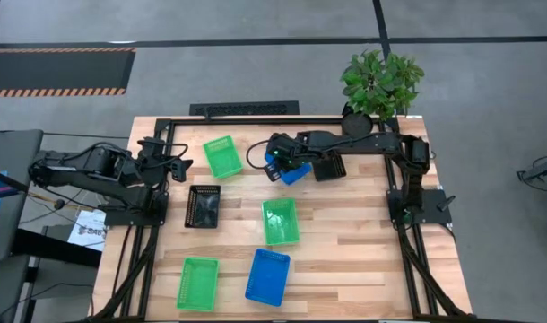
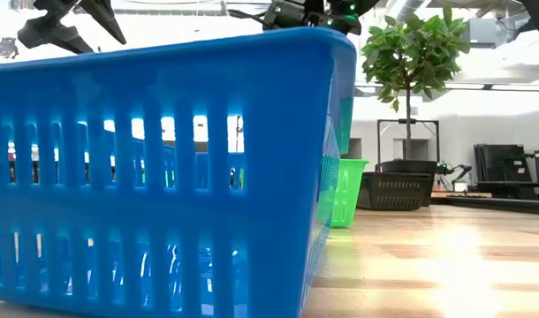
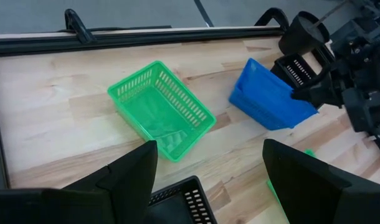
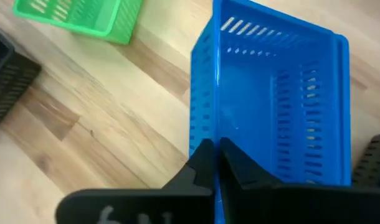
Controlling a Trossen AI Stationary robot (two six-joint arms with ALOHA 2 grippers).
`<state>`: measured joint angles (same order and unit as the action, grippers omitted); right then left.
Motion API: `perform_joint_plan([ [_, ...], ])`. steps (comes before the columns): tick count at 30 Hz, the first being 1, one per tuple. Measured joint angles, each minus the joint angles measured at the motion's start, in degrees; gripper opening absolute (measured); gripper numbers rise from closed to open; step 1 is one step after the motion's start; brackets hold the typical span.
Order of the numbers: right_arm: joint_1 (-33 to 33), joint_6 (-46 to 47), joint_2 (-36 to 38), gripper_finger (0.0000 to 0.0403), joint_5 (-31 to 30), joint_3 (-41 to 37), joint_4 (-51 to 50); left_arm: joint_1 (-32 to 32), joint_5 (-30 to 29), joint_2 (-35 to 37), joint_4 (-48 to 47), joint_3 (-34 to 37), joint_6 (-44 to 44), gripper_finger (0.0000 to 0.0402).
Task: Stack baskets by color
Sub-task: Stack the middle blue bin on top of the top blue bin
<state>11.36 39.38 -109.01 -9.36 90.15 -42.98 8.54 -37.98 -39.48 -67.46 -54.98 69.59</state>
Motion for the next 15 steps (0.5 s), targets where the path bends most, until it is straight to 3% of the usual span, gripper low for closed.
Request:
perform_joint_plan([
  [15,-2.44,-3.99,0.09,0.0002,-9.05,10.86,-10.73,0.02,-0.3,0.01,0.01,0.0,-0.18,0.0278],
])
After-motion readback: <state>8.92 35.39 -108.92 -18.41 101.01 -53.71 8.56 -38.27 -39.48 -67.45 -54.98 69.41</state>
